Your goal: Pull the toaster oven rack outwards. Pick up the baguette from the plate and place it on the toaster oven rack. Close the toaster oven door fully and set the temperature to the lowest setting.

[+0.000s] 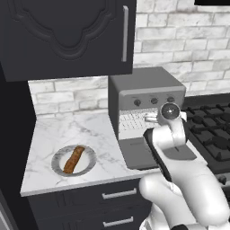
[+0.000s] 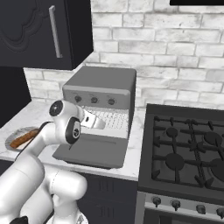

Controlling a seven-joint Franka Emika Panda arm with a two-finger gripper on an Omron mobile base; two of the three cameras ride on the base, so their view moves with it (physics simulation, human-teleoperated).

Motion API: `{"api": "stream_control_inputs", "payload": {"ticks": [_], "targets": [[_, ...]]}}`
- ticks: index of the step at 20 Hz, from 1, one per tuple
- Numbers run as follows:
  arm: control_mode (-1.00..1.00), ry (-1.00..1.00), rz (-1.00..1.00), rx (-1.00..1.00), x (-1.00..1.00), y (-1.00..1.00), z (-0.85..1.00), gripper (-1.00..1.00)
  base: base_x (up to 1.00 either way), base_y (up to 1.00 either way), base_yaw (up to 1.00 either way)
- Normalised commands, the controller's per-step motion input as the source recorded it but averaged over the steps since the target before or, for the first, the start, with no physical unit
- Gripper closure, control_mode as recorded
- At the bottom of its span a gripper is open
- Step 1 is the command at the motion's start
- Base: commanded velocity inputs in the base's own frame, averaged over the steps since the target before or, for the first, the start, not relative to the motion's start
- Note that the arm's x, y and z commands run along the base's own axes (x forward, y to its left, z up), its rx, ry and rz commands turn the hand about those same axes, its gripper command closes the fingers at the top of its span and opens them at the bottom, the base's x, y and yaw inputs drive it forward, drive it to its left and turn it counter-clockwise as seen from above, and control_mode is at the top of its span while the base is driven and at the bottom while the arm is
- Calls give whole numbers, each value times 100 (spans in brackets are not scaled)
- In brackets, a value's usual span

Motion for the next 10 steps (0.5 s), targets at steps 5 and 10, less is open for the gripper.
{"api": "stream_control_inputs", "payload": {"ticks": [5, 10], "targets": [[-100, -9, 0, -7, 10, 6, 0, -100, 0, 0, 0], [-100, -10, 0, -7, 2, 4, 0, -100, 0, 0, 0]]}}
